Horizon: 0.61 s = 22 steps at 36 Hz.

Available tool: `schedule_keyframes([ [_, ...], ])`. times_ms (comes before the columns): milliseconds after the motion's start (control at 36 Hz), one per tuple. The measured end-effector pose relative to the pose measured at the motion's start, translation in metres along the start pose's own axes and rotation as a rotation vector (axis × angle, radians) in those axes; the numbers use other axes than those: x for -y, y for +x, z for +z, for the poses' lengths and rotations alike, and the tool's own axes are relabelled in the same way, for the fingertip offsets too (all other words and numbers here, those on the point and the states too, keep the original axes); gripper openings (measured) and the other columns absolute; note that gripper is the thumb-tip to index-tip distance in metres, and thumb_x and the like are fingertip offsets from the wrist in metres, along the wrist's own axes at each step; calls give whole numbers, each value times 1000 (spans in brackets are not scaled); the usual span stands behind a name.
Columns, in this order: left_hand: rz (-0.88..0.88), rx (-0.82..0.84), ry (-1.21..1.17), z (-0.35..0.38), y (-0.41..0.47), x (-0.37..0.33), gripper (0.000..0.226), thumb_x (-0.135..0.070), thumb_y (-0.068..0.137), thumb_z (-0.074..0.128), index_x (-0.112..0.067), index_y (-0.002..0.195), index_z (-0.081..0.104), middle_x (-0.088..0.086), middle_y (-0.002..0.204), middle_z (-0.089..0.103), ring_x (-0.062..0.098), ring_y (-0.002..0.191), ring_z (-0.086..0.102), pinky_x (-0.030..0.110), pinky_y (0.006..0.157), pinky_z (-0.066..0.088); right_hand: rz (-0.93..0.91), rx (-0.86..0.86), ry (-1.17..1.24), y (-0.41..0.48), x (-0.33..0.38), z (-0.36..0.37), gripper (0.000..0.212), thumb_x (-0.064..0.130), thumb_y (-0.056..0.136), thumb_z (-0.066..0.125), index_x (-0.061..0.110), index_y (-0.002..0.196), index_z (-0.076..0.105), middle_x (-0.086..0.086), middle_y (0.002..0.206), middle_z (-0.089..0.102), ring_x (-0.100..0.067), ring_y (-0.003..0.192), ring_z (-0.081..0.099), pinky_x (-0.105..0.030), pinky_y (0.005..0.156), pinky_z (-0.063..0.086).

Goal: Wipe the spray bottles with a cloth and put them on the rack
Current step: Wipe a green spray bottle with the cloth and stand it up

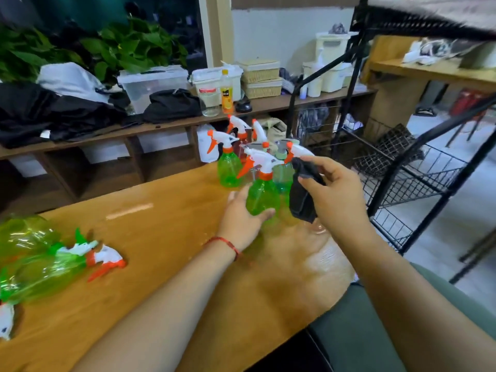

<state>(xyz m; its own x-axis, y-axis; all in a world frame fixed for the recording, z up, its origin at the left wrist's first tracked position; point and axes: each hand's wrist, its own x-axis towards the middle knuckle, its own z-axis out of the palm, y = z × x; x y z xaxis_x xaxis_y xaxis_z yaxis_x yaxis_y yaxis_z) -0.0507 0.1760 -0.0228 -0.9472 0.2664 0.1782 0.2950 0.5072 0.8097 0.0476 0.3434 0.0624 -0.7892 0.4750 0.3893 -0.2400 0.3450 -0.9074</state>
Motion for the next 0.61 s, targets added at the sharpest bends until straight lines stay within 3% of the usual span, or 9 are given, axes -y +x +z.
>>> schedule_keyframes([
  [111, -46, 44, -54, 26, 27, 6, 94, -46, 81, 91, -27, 160, 44, 15, 156, 44, 31, 145, 48, 41, 121, 40, 32, 8, 0, 6, -5, 0, 38, -3, 92, 73, 23, 120, 78, 15, 108, 79, 1, 103, 73, -30, 97, 60],
  [278, -47, 57, -34, 52, 44, 15, 84, -40, 82, 91, -26, 155, 50, 12, 151, 53, 29, 139, 54, 36, 115, 45, 56, 40, -16, 11, -6, -5, 40, -3, 93, 72, 26, 119, 78, 20, 103, 79, 3, 98, 74, -33, 93, 62],
  [444, -62, 40, 0, 47, 41, 15, 98, -43, 85, 88, -16, 163, 36, 10, 162, 43, 26, 150, 42, 31, 120, 34, 77, 73, 3, 15, -5, 2, 38, 1, 94, 73, 29, 119, 77, 17, 108, 78, 0, 102, 74, -33, 93, 62],
  [500, -35, 3, -17, 36, 33, 14, 88, -39, 87, 87, -16, 160, 43, 7, 153, 48, 23, 141, 50, 29, 117, 36, 85, 86, 30, 13, -2, 9, 38, 0, 94, 73, 26, 121, 77, 16, 109, 79, 0, 103, 73, -31, 94, 61],
  [611, 68, -45, -88, -1, 8, 18, 41, -34, 99, 75, -22, 136, 62, -4, 131, 58, 20, 121, 62, 32, 104, 49, 88, 142, 90, 3, 8, 34, 37, -2, 94, 72, 26, 119, 77, 13, 109, 79, -3, 105, 73, -28, 93, 59],
])
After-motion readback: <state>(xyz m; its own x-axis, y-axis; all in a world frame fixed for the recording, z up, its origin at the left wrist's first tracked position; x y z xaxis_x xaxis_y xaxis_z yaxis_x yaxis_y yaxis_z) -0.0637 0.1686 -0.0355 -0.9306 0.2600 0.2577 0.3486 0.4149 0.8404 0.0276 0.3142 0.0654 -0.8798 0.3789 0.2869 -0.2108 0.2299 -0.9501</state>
